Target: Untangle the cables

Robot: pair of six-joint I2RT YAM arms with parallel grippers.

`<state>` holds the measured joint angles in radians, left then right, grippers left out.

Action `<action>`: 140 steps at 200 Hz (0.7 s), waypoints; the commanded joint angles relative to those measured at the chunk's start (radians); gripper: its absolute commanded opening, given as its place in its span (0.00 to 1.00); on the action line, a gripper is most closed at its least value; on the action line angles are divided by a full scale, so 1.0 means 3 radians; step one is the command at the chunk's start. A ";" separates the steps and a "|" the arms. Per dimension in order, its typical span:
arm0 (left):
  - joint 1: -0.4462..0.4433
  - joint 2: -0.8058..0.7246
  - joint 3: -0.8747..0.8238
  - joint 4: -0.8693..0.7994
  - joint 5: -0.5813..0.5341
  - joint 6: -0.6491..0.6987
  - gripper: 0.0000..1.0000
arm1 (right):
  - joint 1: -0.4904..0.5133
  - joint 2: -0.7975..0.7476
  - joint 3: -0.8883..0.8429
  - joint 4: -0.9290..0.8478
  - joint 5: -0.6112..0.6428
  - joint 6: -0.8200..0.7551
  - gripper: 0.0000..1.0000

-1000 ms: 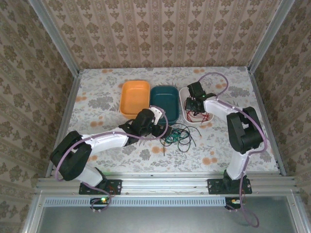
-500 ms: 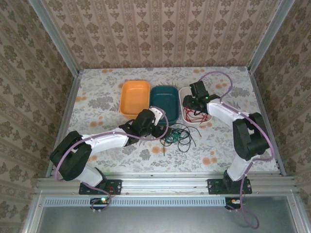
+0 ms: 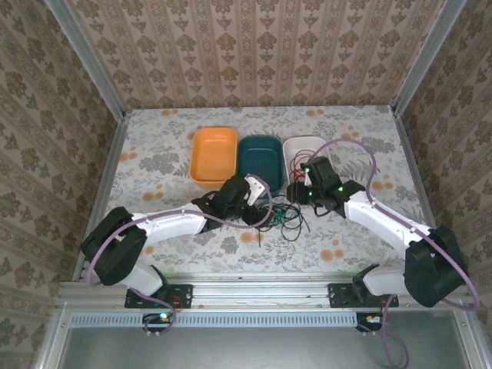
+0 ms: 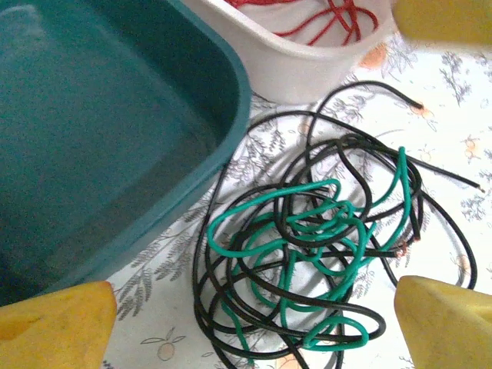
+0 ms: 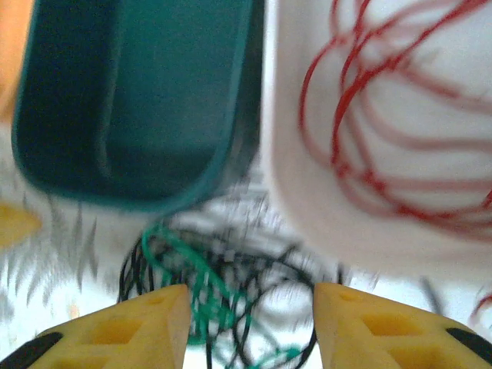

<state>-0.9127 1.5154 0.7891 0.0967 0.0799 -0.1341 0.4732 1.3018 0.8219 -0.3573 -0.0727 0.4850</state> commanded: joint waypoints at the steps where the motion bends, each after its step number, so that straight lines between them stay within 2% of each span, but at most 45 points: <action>1: -0.0064 0.0148 0.0146 -0.0119 0.0163 0.0187 0.90 | 0.0083 -0.0085 -0.0151 -0.0262 -0.0232 -0.0069 0.43; 21: -0.0148 0.0291 0.0259 -0.0196 0.0174 0.0276 0.80 | 0.0088 -0.0033 -0.0173 -0.0292 -0.0180 -0.0106 0.38; 78: -0.0225 0.0510 0.0346 -0.0127 0.0078 0.0280 0.77 | 0.0086 0.0263 -0.0148 -0.0221 -0.0227 -0.0110 0.33; 111: -0.0225 0.0598 0.0335 -0.0067 -0.0039 0.0281 0.74 | 0.0085 0.0392 -0.0112 -0.0209 -0.0143 -0.0074 0.35; 140: -0.0222 0.0703 0.0325 -0.0059 -0.0175 0.0297 0.68 | 0.0088 0.0467 -0.0094 -0.0288 -0.0007 -0.0046 0.39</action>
<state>-0.9806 1.6989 0.8700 0.0715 0.0727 -0.0669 0.4965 1.4216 0.7715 -0.4164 -0.1177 0.4690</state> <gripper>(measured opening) 0.704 0.374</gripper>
